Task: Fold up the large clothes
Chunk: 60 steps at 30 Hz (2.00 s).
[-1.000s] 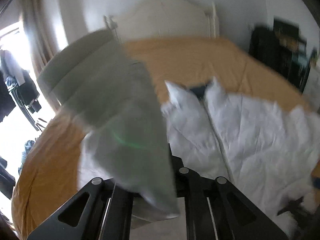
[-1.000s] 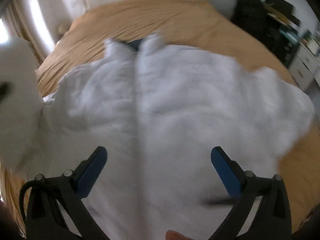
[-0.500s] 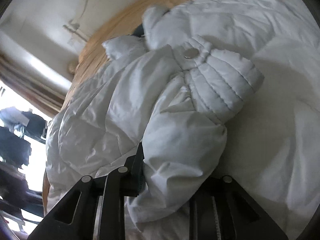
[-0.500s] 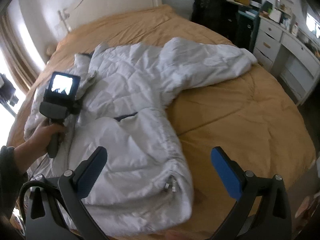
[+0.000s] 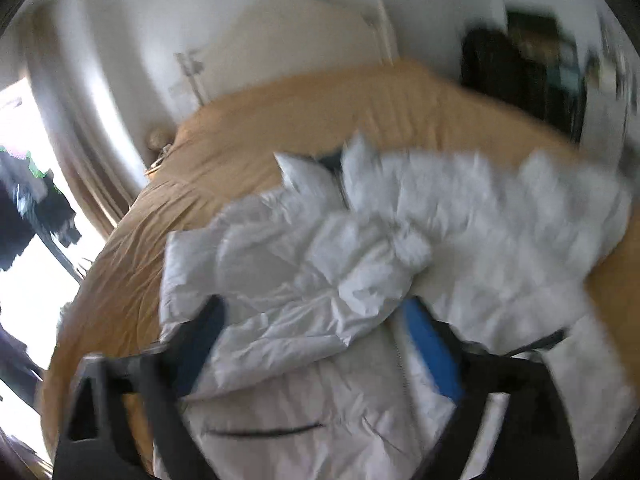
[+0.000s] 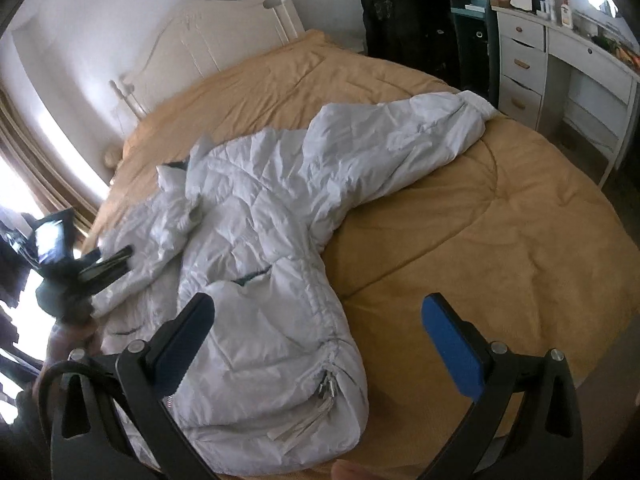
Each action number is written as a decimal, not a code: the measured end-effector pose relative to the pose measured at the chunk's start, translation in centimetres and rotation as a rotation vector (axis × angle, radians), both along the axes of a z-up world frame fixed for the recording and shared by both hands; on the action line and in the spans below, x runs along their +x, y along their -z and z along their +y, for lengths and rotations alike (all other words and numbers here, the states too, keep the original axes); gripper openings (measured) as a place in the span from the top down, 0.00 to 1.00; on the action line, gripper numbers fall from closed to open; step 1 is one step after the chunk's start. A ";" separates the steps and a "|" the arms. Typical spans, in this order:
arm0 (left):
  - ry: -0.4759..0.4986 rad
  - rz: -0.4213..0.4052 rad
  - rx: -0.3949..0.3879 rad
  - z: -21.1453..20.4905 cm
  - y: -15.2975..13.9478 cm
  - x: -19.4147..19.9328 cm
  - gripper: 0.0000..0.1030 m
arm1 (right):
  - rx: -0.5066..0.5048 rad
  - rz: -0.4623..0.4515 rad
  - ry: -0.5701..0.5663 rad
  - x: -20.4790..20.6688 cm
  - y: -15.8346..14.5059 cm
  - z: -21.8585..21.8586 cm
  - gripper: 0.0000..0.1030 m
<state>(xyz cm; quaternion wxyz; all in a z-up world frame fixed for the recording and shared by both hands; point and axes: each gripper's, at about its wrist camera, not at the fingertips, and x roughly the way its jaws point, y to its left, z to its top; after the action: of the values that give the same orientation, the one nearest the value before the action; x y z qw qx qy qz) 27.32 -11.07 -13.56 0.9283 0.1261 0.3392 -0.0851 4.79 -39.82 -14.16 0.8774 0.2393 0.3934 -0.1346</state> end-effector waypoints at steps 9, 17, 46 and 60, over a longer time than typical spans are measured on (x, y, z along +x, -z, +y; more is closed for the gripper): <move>-0.052 0.156 -0.249 3.2 -1.6 1.9 0.06 | 0.300 -0.066 0.080 0.0 2.9 -6.3 0.00; -0.031 0.370 -0.436 1.5 1.6 1.4 0.09 | 0.450 -0.160 0.272 5.1 6.2 -20.5 0.00; -0.137 0.413 -0.356 -17.7 9.6 10.3 0.15 | 0.761 -0.269 0.409 18.2 17.1 -31.2 0.55; -0.101 0.519 -0.215 -27.5 15.6 14.9 0.17 | 0.625 -0.450 0.359 13.9 11.6 -31.7 0.89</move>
<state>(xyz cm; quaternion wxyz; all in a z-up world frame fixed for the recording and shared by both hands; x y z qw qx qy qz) 42.23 -38.55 -29.16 0.8215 -0.0164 0.5605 -0.1036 18.68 -71.53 -25.79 0.7892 0.5820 0.1663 -0.1037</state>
